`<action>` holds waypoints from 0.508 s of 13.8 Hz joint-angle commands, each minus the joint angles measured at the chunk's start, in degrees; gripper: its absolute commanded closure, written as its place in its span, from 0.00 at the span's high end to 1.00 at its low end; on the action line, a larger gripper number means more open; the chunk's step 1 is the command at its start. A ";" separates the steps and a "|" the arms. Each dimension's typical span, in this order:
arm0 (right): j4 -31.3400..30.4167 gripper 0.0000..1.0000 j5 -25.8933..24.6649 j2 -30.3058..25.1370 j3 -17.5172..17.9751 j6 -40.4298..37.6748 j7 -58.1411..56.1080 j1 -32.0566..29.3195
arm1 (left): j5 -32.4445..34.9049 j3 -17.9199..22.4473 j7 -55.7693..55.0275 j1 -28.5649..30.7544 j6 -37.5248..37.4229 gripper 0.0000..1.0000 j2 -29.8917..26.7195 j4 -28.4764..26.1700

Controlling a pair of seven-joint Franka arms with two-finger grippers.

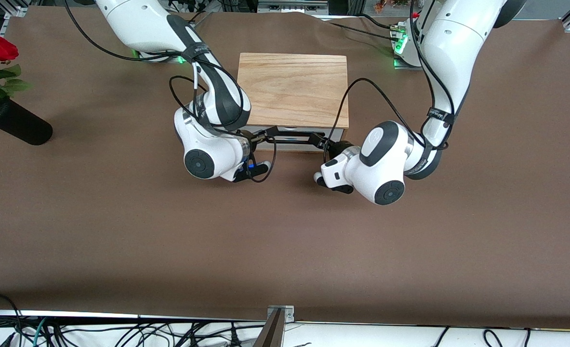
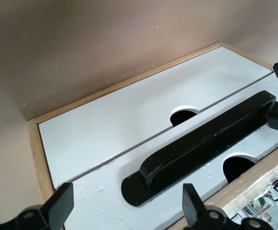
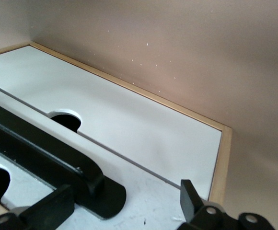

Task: Close drawer with both arms simultaneously
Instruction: 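Push the drawer into the box with both grippers together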

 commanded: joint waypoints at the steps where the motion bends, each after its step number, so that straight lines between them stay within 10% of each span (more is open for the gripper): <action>1: 0.40 1.00 0.98 0.17 0.43 -3.52 0.50 0.08 | -1.64 0.21 1.15 -0.16 -1.69 1.00 -0.94 -0.95; 7: 3.98 1.00 0.71 0.09 -0.27 1.13 -0.46 -0.80 | 0.02 1.17 1.15 1.85 -2.22 1.00 -4.27 0.28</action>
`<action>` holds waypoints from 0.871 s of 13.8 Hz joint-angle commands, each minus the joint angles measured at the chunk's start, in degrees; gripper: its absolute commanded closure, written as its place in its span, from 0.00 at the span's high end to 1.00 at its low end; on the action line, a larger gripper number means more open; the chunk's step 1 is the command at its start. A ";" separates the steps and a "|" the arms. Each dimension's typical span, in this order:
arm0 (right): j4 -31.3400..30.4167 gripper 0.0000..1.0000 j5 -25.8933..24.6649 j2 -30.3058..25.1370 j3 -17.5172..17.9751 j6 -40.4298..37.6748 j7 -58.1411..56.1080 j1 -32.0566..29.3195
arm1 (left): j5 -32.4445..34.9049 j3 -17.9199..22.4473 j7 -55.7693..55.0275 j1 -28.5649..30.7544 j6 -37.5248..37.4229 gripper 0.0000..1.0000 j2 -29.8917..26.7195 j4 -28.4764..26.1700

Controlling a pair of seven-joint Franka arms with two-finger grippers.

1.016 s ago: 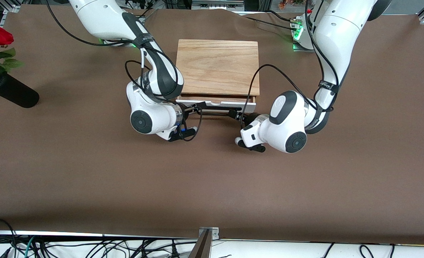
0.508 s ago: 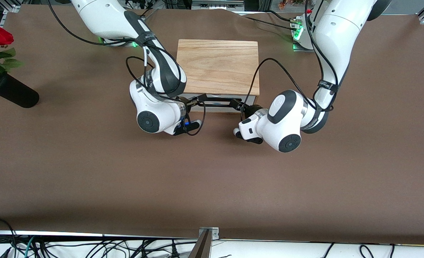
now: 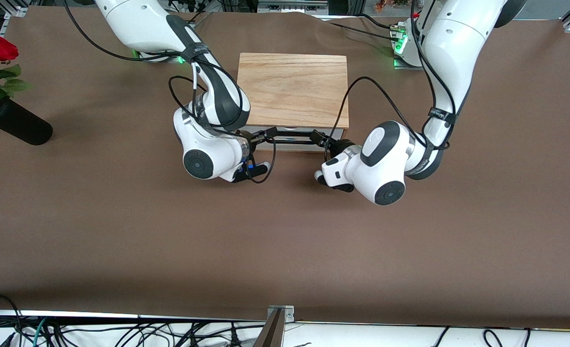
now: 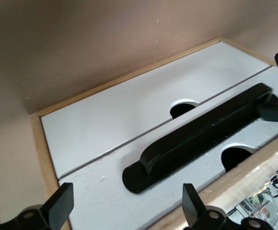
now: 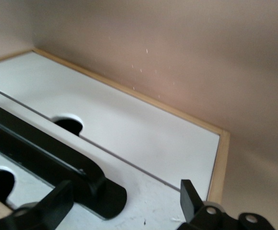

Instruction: Close drawer with both arms simultaneously

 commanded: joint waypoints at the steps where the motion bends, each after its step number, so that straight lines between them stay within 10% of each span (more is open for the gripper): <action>1: 5.35 1.00 0.69 0.01 -0.22 -0.04 -0.18 -1.67 | 1.25 0.73 1.09 2.46 -0.89 1.00 -4.71 -0.20; 12: 14.86 1.00 -13.46 -6.57 -11.36 -4.61 -0.62 -10.99 | 30.70 1.34 1.27 12.13 0.16 1.00 -23.95 2.36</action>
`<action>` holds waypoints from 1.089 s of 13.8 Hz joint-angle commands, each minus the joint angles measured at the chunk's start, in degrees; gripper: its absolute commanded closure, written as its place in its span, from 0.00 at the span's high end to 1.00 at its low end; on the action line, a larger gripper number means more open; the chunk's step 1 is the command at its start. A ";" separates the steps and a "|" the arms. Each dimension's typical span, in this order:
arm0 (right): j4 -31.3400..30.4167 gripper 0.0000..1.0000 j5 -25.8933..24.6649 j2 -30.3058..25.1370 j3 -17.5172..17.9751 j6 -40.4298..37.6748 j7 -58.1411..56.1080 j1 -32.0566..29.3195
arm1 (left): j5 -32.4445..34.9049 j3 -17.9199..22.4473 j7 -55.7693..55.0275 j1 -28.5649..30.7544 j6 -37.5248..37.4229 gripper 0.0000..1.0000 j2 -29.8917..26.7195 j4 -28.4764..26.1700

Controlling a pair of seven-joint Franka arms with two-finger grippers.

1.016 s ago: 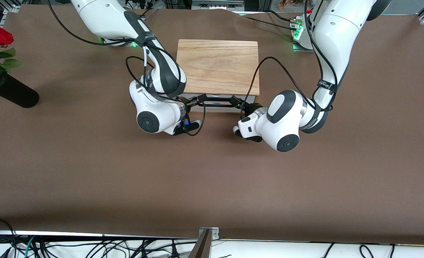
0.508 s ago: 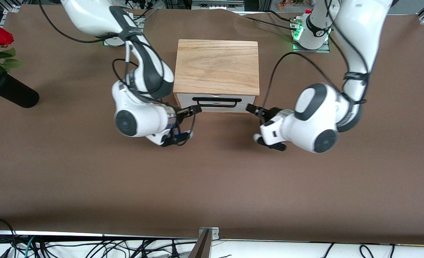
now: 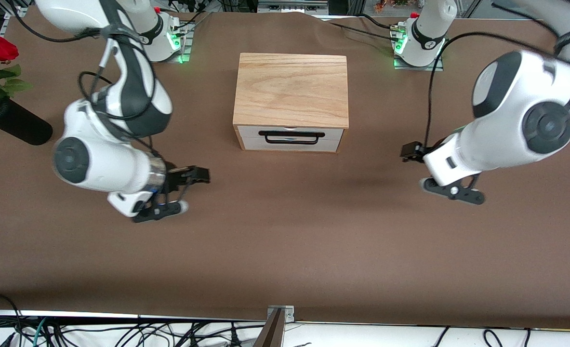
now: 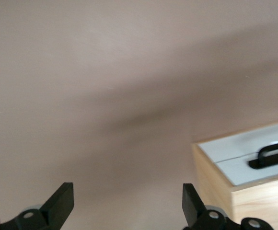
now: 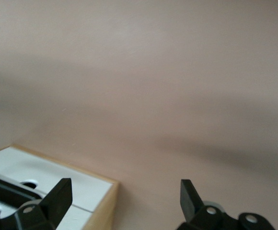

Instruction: Close drawer with both arms simultaneously

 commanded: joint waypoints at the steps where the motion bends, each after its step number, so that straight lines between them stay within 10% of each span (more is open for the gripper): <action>1: 0.73 1.00 -0.86 -2.21 -5.24 -2.48 -0.20 -1.93 | 2.42 0.10 0.72 2.25 1.24 1.00 -7.54 -2.99; 6: 0.65 1.00 -9.80 -6.14 -10.54 -2.40 -0.02 -0.97 | 2.77 0.98 -0.95 4.54 6.25 1.00 -21.61 -19.67; 15: -12.69 1.00 -15.70 -22.75 -1.93 -1.16 0.07 -11.51 | 2.86 3.09 -2.01 4.19 5.91 1.00 -22.87 -20.85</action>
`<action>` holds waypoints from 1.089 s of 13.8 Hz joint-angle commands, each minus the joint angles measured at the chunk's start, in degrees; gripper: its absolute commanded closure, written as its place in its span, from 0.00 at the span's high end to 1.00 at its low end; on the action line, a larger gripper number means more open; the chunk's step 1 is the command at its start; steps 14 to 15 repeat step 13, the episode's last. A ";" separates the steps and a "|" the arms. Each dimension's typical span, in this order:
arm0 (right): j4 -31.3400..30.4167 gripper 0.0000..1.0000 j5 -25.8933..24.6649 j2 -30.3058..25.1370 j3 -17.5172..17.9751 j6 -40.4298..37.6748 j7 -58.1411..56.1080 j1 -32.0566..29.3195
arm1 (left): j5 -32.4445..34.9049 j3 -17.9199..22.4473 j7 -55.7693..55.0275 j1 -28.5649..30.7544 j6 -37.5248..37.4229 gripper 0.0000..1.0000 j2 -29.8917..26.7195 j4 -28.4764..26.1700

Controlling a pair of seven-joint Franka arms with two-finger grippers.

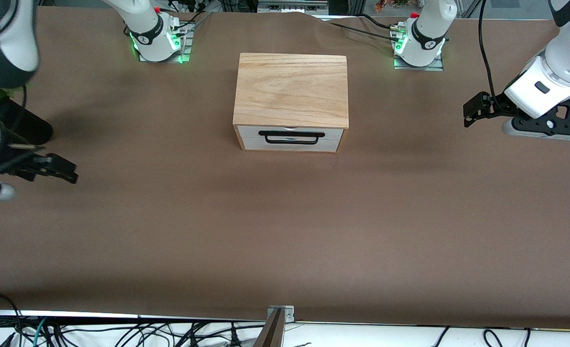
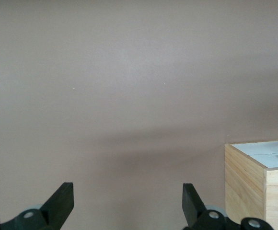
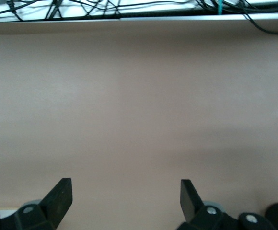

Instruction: Close drawer with both arms simultaneously

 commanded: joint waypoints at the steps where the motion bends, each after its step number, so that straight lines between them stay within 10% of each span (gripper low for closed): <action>1: -9.20 1.00 -1.97 -8.70 4.34 0.58 0.23 -2.97 | 1.51 -0.21 -0.76 -0.12 1.13 1.00 -1.45 -1.75; 15: -12.39 1.00 -4.53 -9.34 10.15 0.50 -0.03 -7.19 | 1.51 -0.21 -0.76 -0.21 1.04 1.00 -1.45 -1.75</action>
